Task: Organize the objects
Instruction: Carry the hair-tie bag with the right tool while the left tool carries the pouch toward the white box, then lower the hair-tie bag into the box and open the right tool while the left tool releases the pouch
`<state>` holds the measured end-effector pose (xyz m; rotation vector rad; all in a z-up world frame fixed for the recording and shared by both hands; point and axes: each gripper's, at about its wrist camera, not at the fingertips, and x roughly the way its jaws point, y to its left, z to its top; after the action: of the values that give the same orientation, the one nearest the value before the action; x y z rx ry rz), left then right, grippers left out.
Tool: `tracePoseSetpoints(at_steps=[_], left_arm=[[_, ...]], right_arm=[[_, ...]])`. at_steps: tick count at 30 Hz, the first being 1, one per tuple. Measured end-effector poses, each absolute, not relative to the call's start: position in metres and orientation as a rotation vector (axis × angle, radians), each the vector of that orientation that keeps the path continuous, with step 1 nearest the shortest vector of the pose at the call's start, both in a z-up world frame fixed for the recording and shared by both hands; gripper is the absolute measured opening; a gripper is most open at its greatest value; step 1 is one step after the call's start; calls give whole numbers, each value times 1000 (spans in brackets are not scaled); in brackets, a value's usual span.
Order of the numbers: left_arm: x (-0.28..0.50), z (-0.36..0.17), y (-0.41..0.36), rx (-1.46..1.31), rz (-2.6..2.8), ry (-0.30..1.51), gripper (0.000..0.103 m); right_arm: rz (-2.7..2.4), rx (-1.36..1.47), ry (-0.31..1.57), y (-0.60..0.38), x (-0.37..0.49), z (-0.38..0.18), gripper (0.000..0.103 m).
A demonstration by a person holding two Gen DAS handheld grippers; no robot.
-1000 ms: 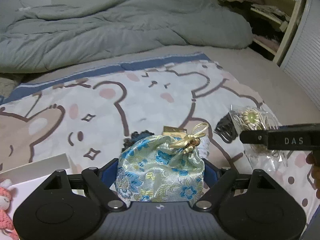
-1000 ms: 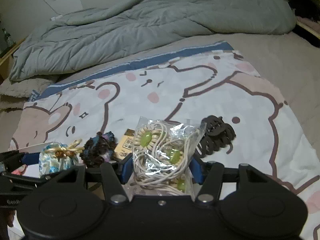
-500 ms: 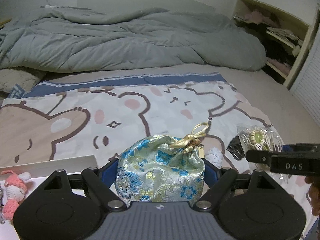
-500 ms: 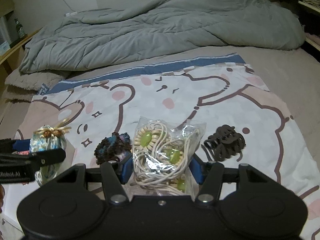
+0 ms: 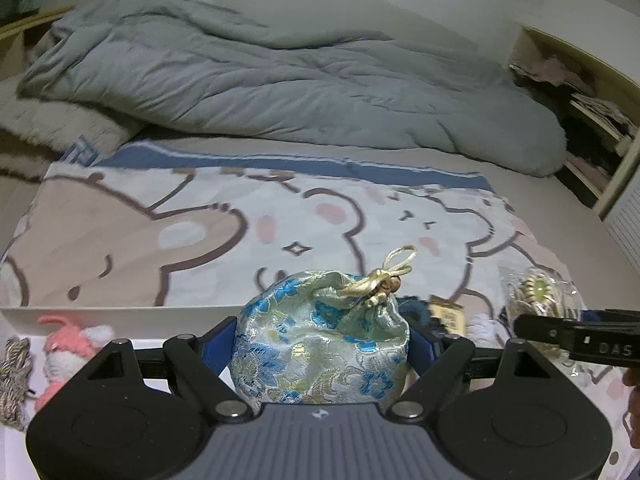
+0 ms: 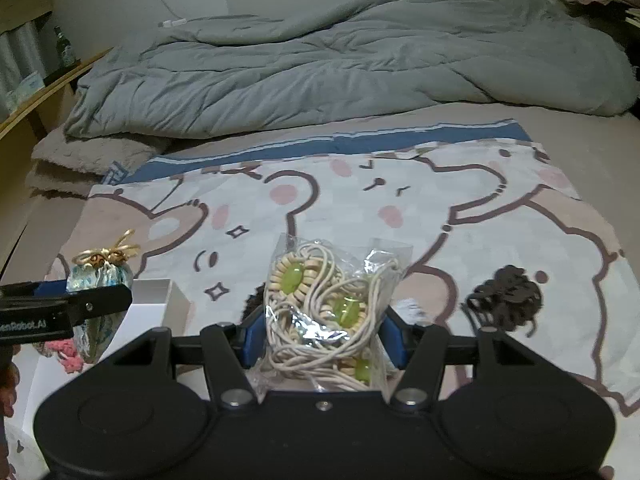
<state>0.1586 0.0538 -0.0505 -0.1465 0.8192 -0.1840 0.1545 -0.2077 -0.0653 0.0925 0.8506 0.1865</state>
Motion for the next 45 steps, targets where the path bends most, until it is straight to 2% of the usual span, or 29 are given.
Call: tracePoseSetpoints(at_steps=[17, 35, 37, 39, 40, 43, 45], left_arm=[[157, -93, 155, -255, -29, 890, 85], [161, -121, 201, -406, 91, 927, 85], [161, -122, 202, -407, 98, 930, 85], [162, -124, 203, -402, 95, 938, 85], [162, -124, 202, -394, 96, 939, 85], [163, -124, 198, -371, 104, 949, 85], [163, -125, 194, -351, 107, 956, 86]], right_arm=[[295, 82, 867, -124, 162, -81, 59], [483, 132, 923, -36, 165, -110, 60], [510, 158, 928, -33, 166, -113, 63], [513, 176, 942, -30, 167, -115, 79], [500, 175, 939, -30, 166, -115, 82], [488, 134, 929, -29, 165, -114, 81], [493, 119, 928, -31, 165, -112, 75]])
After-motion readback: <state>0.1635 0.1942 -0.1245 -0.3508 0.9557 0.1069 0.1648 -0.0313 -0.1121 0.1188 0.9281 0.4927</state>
